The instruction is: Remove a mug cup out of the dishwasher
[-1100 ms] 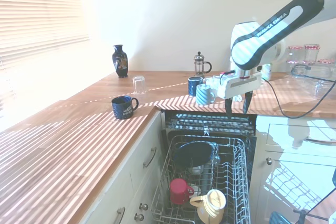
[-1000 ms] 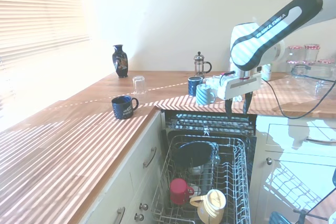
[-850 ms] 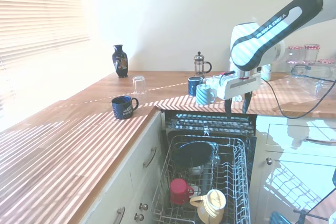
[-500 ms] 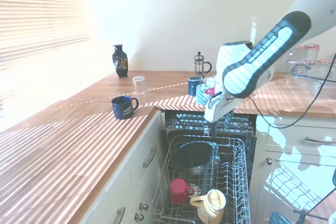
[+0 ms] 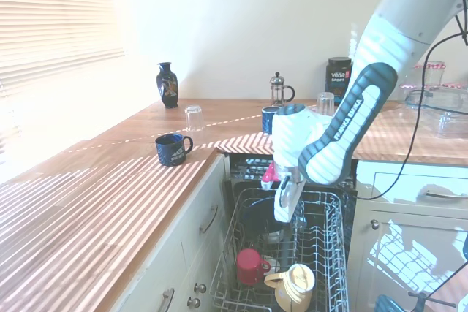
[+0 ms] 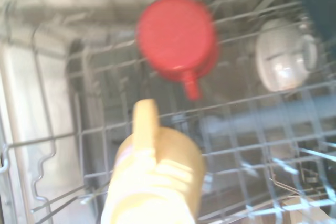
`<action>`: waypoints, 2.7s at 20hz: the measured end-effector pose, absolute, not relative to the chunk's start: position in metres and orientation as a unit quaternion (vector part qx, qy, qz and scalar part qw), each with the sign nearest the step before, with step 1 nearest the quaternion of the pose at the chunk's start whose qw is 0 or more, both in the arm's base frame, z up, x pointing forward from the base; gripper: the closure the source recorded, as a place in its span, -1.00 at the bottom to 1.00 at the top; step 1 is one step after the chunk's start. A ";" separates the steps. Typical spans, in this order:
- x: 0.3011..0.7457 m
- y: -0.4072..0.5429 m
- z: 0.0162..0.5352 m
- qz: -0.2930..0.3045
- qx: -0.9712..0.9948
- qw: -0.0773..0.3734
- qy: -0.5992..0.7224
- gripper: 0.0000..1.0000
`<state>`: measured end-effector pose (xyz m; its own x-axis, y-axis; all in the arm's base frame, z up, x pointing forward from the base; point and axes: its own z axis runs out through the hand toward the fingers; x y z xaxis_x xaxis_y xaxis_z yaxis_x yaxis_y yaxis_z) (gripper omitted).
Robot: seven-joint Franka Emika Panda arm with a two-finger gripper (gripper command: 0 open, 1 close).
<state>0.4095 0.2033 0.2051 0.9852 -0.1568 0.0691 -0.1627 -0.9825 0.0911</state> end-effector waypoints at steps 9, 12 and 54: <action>0.419 0.241 0.126 0.003 0.999 0.050 -0.015 -1.00; 0.422 0.244 0.112 0.006 0.998 0.057 0.000 -1.00; 0.451 0.207 0.015 -0.051 0.998 0.039 0.001 1.00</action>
<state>0.4512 0.2071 0.0150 0.9948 -0.0016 -0.1022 0.0064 -0.9970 0.0773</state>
